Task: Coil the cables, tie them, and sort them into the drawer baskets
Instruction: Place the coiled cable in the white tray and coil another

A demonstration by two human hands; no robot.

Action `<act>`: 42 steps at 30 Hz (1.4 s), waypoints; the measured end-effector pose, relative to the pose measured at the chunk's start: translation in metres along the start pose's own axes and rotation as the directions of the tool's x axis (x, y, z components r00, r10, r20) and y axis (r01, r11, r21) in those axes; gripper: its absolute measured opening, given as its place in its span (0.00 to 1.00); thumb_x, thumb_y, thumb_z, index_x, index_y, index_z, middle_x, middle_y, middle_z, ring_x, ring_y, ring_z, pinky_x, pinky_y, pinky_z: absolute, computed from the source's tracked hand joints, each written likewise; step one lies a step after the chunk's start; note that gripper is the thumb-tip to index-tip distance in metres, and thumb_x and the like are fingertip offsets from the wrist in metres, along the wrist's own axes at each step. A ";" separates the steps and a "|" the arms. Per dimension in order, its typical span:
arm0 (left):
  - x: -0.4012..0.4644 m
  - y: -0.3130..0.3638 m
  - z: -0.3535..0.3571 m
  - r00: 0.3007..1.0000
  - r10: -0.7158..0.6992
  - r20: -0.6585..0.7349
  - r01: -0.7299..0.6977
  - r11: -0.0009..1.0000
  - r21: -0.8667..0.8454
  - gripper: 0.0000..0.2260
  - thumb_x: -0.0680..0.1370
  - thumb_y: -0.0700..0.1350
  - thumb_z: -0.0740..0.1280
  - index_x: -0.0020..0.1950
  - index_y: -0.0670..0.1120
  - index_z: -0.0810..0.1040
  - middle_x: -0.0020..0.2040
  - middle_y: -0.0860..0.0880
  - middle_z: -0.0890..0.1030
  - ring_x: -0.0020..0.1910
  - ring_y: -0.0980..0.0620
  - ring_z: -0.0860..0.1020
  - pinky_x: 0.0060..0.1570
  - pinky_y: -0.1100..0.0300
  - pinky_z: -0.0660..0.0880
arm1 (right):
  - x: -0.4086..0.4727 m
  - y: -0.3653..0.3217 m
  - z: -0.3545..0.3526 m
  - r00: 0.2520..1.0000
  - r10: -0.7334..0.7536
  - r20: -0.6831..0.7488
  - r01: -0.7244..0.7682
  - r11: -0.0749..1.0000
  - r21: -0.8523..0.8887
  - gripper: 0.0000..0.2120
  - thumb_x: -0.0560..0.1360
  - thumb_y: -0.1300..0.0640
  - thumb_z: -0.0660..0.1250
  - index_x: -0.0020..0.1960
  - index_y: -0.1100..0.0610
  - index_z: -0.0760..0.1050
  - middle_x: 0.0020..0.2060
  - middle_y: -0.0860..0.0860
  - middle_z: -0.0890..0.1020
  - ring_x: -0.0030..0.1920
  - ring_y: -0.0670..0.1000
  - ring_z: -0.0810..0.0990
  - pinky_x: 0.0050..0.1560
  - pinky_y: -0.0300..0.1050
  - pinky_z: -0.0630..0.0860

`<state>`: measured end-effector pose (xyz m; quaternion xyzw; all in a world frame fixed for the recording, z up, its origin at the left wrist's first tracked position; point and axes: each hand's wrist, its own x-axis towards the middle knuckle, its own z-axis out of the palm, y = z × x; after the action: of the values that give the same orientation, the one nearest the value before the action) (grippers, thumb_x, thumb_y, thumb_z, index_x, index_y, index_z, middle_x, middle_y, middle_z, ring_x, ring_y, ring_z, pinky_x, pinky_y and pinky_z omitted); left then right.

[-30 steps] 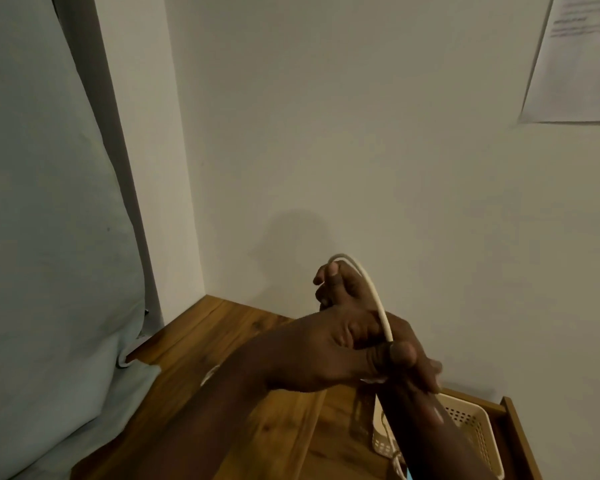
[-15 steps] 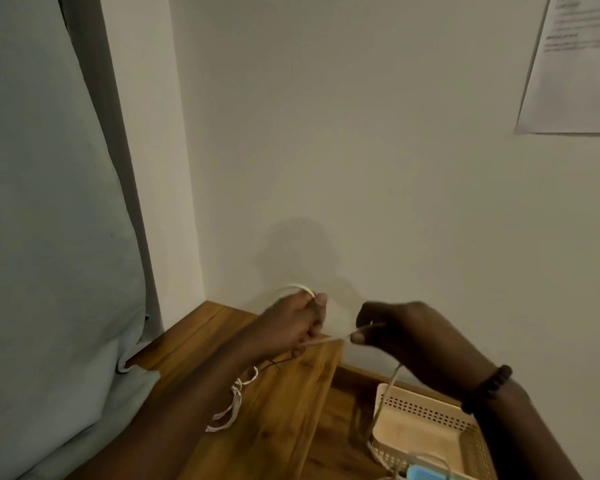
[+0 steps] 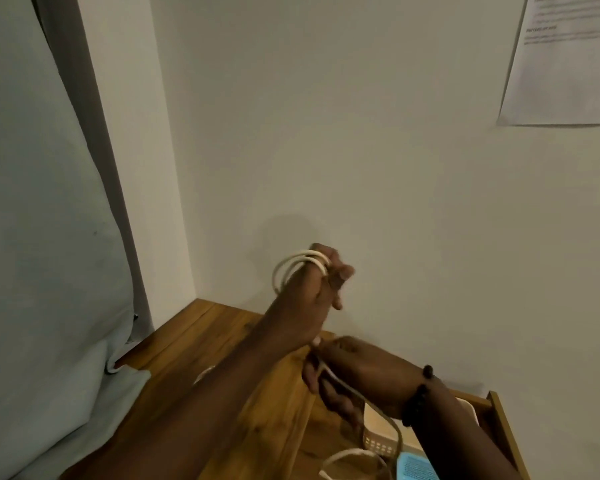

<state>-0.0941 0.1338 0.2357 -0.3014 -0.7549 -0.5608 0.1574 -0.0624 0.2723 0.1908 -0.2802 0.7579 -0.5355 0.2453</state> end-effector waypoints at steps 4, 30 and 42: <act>-0.008 -0.026 -0.019 0.941 -0.332 0.059 0.322 0.937 0.138 0.26 0.74 0.68 0.56 0.46 0.45 0.71 0.32 0.45 0.76 0.30 0.47 0.77 0.41 0.43 0.80 | -0.020 -0.004 -0.027 0.980 -0.062 -0.187 -0.047 0.849 -0.526 0.14 0.77 0.43 0.65 0.43 0.53 0.77 0.33 0.49 0.79 0.30 0.47 0.76 0.31 0.35 0.72; 0.002 -0.012 -0.009 0.993 -0.097 -0.069 0.092 0.993 -0.075 0.19 0.75 0.63 0.53 0.39 0.48 0.66 0.26 0.56 0.69 0.23 0.59 0.64 0.23 0.68 0.61 | -0.006 0.003 -0.014 0.839 -0.185 -0.511 0.283 0.952 0.120 0.31 0.69 0.27 0.60 0.57 0.52 0.74 0.55 0.48 0.80 0.56 0.49 0.78 0.58 0.47 0.75; 0.018 0.011 -0.002 0.980 -0.121 -0.161 0.085 0.973 -0.213 0.17 0.77 0.60 0.58 0.42 0.48 0.74 0.33 0.53 0.80 0.40 0.50 0.82 0.53 0.44 0.79 | 0.025 -0.021 0.009 0.929 -0.167 -0.331 0.277 0.906 0.321 0.15 0.83 0.55 0.56 0.56 0.64 0.76 0.47 0.57 0.82 0.38 0.52 0.79 0.39 0.43 0.79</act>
<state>-0.1011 0.1394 0.2550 -0.2266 -0.6913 -0.6670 0.1610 -0.0713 0.2436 0.2067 -0.2320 0.6371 -0.7263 0.1131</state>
